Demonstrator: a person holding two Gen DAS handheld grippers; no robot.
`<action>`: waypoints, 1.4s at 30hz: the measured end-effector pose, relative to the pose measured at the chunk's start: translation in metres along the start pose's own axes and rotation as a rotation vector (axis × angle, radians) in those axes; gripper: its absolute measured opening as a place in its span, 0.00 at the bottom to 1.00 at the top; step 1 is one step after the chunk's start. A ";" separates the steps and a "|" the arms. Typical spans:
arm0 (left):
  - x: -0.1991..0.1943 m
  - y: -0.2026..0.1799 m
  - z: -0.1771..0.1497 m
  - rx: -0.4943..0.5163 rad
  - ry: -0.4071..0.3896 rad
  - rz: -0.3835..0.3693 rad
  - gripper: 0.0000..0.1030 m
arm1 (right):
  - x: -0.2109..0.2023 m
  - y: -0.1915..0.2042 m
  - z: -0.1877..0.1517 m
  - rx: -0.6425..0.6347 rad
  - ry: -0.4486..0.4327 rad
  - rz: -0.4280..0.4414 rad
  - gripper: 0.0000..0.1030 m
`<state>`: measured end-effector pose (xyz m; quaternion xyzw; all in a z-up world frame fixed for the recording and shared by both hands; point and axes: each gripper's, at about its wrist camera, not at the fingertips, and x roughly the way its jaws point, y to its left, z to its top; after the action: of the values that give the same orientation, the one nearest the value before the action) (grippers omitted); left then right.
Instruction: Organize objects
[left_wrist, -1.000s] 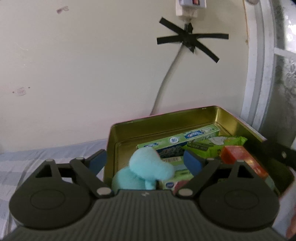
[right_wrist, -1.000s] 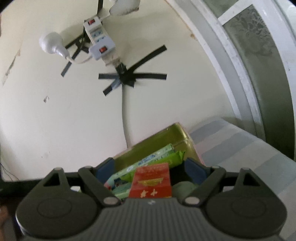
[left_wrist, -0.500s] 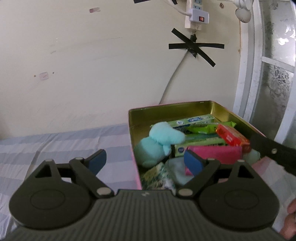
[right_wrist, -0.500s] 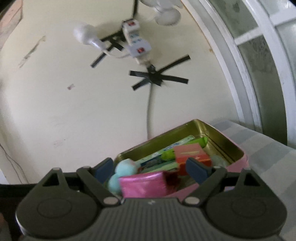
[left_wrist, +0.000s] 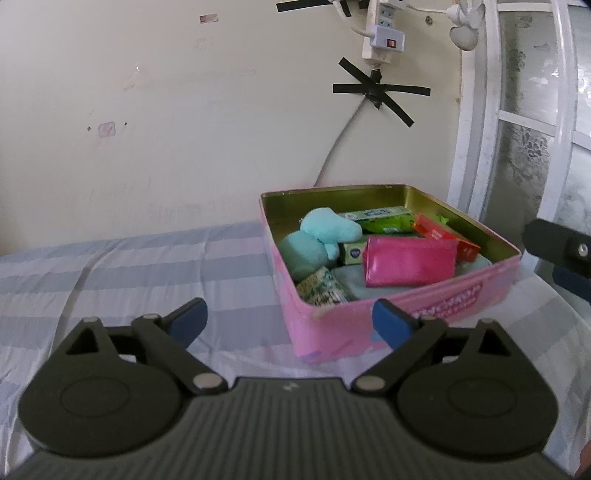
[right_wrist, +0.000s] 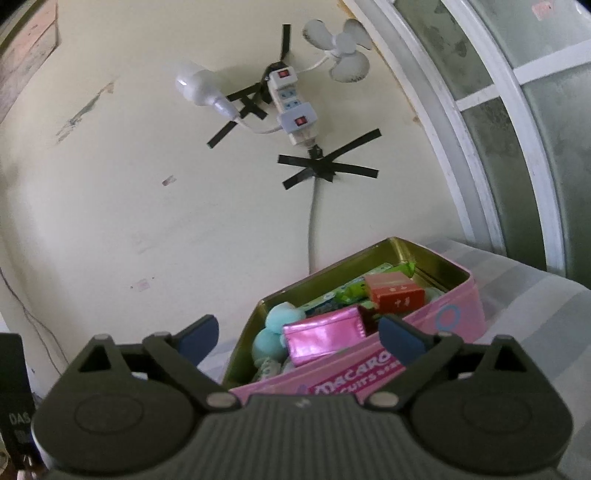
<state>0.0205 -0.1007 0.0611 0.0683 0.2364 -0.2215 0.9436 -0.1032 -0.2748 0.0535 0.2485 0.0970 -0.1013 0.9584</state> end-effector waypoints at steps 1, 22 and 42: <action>-0.003 0.001 -0.002 -0.002 -0.002 -0.002 0.98 | -0.002 0.004 -0.001 -0.010 0.001 -0.001 0.96; -0.018 0.010 -0.008 -0.019 -0.031 0.076 1.00 | -0.005 0.029 -0.008 -0.066 0.004 -0.036 1.00; -0.012 0.002 -0.012 -0.009 0.027 0.086 1.00 | 0.001 0.018 -0.011 -0.029 0.022 -0.053 1.00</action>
<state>0.0072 -0.0914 0.0565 0.0770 0.2472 -0.1787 0.9492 -0.0995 -0.2539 0.0518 0.2331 0.1158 -0.1226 0.9577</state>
